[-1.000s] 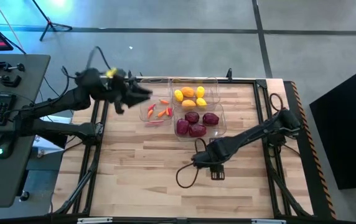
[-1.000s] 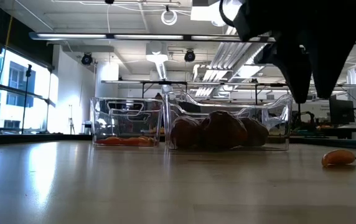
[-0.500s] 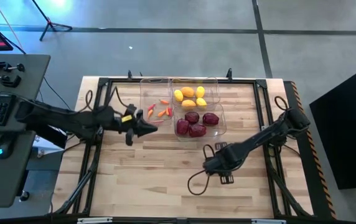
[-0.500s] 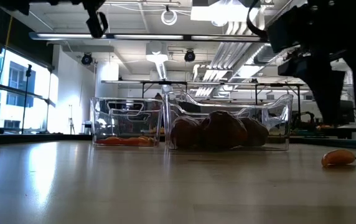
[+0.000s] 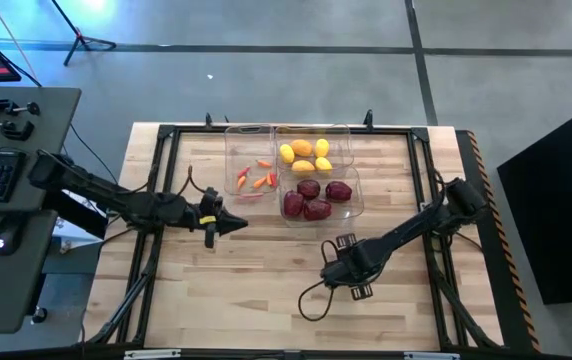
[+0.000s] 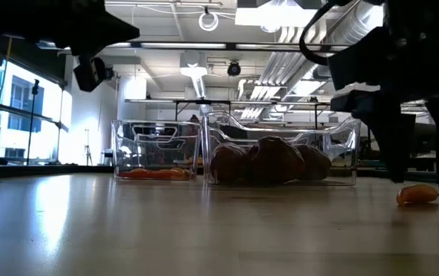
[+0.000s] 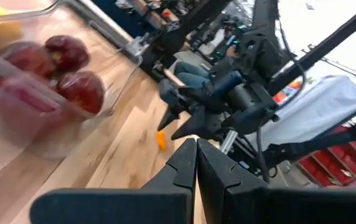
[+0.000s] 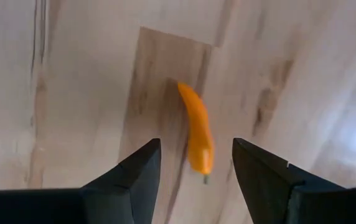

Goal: Sort produce into baskets
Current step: Put the orange chili pepper into the top left transparent bin, then return to Home Position

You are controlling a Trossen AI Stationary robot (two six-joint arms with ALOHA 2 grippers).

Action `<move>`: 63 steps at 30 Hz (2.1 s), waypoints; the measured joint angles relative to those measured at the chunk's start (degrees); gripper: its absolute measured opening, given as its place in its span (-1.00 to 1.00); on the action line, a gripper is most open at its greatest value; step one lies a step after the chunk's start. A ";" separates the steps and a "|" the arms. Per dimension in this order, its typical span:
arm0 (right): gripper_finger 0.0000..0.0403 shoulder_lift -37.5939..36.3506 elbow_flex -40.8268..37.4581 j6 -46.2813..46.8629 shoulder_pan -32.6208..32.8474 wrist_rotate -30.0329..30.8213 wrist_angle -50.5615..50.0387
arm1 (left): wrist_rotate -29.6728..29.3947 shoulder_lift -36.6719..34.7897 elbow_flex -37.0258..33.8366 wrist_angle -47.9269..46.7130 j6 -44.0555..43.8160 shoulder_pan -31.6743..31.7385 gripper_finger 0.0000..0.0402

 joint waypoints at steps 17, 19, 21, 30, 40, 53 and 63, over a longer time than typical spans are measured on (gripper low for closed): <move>-0.93 1.43 3.76 6.50 -3.06 -2.01 -2.58 | -0.90 -3.63 -0.61 7.52 1.59 0.59 -1.00; -0.91 0.79 9.41 4.62 -4.96 0.00 -5.78 | -0.39 -6.37 0.27 7.04 5.56 1.86 -1.00; -0.96 0.43 15.56 1.44 -7.14 3.86 -6.66 | 0.17 -9.33 1.20 5.91 10.19 3.52 -1.00; -0.98 1.29 26.10 -8.50 -22.82 11.88 18.46 | 5.19 -19.88 12.23 -21.68 20.36 10.73 -1.00; -0.70 7.59 25.87 -3.11 -32.05 9.12 32.56 | 7.70 -27.77 19.06 -29.95 26.32 11.71 -1.00; 0.11 4.23 25.87 8.46 -37.82 1.06 30.84 | 8.58 -33.80 19.01 -35.16 32.87 11.71 -1.00; -0.63 -8.79 25.92 8.20 -34.67 4.47 1.17 | 9.30 -35.05 3.66 -16.03 30.31 12.87 -1.00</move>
